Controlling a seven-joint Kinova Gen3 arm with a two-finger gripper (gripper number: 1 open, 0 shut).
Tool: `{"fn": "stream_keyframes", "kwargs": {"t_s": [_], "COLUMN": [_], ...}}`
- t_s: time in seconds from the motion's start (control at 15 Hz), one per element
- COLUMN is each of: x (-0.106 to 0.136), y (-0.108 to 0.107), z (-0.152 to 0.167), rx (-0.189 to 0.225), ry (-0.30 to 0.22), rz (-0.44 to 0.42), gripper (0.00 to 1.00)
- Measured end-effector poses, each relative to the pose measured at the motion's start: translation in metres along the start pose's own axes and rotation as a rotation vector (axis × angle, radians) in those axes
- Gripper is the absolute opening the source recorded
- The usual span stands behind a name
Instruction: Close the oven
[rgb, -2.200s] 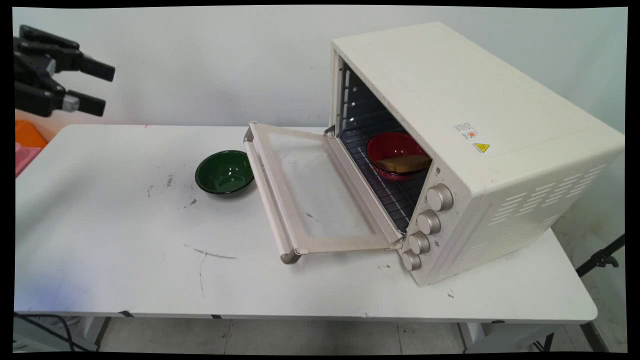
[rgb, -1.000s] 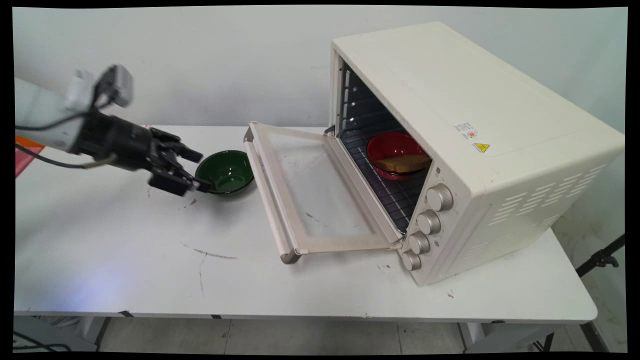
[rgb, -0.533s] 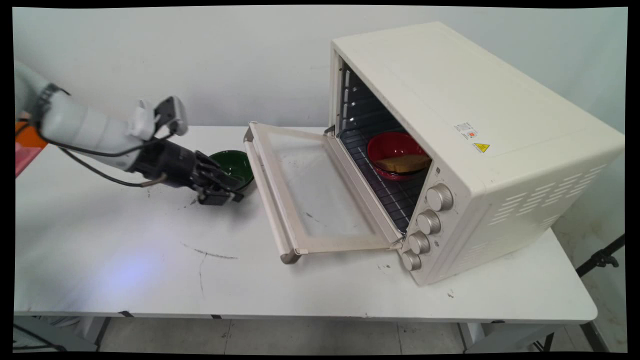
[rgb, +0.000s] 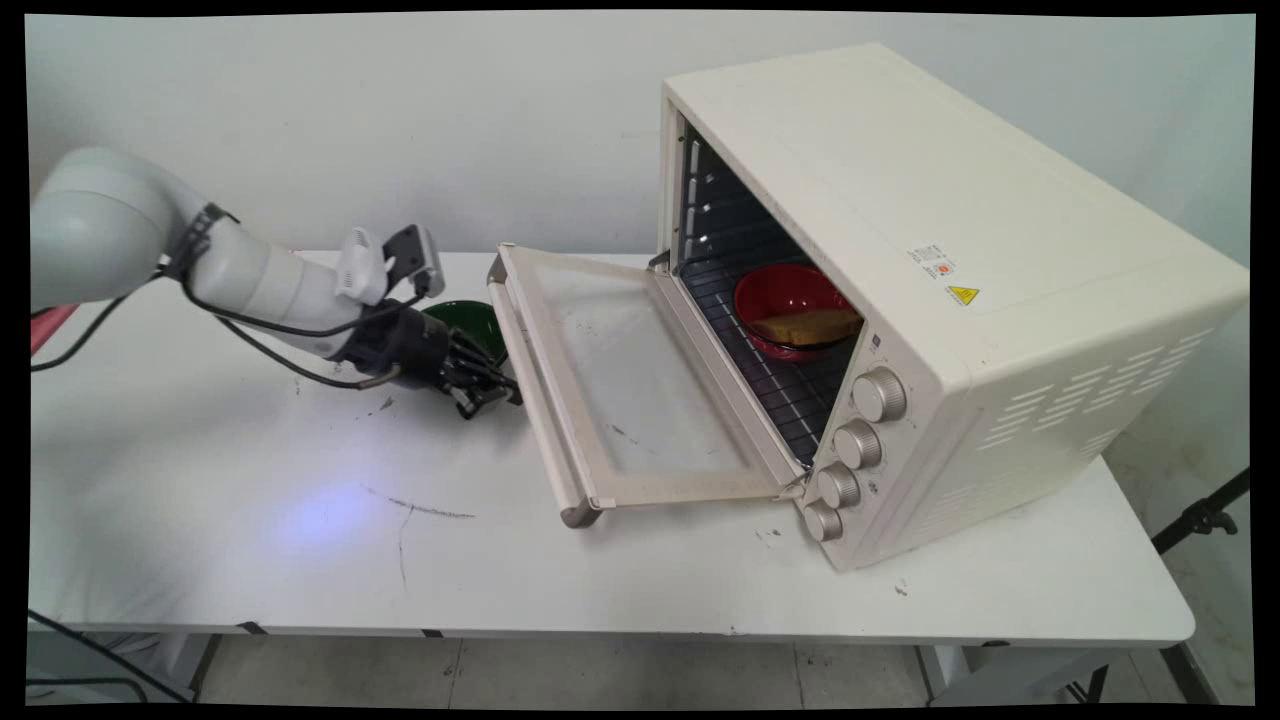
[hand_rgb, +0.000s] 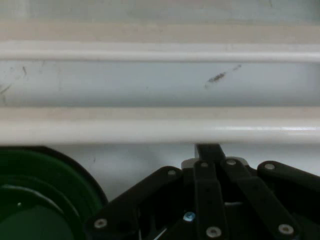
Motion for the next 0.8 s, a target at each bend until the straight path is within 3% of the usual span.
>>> {"fn": "stream_keyframes", "kwargs": {"t_s": [0.4, 0.8], "x": [0.006, 0.031], "y": [-0.006, -0.003], "z": [0.025, 0.020], "rx": [-0.007, -0.003], "ry": [0.014, 0.031], "rz": [0.013, -0.021], "gripper": [0.00, 0.00]}}
